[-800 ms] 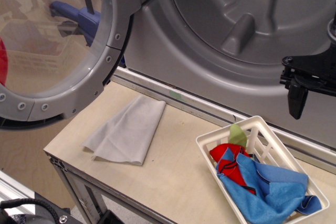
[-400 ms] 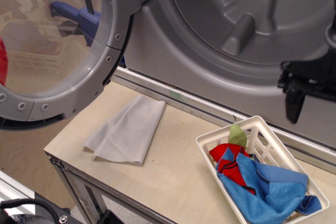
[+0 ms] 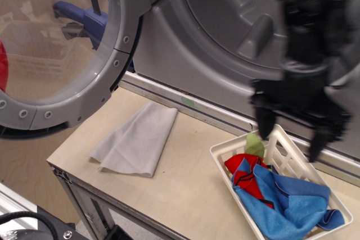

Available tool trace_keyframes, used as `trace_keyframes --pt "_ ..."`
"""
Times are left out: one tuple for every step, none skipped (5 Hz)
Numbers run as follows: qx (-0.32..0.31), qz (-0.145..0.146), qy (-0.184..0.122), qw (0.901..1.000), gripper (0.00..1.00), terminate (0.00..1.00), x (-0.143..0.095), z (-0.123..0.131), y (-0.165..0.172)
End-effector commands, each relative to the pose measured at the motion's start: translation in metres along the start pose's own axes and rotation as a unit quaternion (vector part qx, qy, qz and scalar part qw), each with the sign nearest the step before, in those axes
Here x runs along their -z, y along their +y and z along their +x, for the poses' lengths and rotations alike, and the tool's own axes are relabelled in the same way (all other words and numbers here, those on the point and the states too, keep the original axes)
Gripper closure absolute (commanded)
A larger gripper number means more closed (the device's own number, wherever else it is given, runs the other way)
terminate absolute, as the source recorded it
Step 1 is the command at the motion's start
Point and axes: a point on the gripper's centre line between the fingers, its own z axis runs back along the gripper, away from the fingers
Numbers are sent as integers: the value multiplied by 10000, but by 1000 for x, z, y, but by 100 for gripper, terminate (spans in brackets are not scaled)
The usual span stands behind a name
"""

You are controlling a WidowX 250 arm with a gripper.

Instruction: Put clothes in laundry machine

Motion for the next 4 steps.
trace_keyframes --pt "844 -390 -116 9956 0 0 14 0 26" --pt "1013 -724 -87 9922 0 0 25 -7 27" --pt "997 -927 122 9906 0 0 37 -9 23" --pt "1093 -963 163 9892 0 0 48 -14 17"
